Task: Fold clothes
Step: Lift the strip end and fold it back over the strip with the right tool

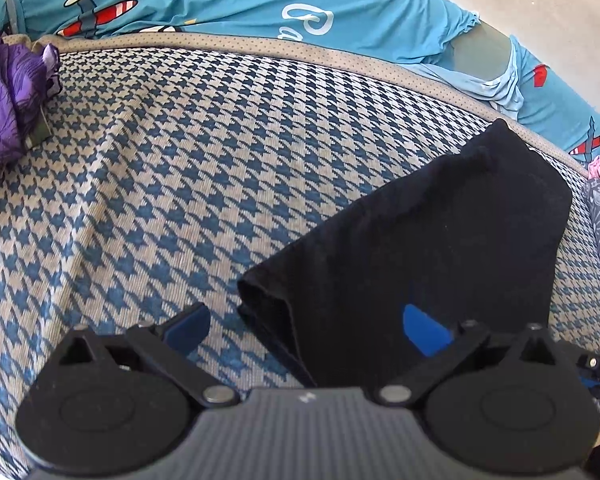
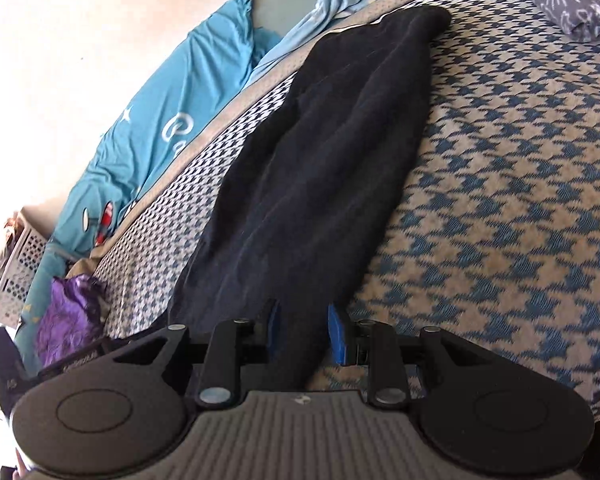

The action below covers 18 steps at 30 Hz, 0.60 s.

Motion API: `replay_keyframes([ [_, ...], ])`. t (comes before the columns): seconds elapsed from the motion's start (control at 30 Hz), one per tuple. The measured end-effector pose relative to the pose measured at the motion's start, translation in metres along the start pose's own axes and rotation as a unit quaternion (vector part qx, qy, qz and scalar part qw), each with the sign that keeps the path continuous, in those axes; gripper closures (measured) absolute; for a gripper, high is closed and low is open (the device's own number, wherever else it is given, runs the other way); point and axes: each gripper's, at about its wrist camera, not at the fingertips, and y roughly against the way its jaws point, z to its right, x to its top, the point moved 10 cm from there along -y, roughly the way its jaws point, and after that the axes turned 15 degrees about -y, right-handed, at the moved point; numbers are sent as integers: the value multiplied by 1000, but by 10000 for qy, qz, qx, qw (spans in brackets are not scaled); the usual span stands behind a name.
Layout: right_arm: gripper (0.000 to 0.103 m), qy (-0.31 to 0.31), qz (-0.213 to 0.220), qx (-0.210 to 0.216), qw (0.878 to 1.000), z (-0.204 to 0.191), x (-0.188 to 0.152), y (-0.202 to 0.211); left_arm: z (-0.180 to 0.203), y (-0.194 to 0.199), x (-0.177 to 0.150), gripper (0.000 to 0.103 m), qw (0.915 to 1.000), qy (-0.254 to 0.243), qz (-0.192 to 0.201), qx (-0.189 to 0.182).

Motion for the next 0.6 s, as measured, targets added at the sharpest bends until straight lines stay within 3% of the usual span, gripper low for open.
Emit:
replay_keyframes([
  [0.47,76,-315,-714,312,9965,5,-53,0,4,10,-22,0,9999,74,33,-152],
  [0.6,71,-392,-708,416,9959,4,-57,1,3,14,-24,0,9995,143,65,-259],
])
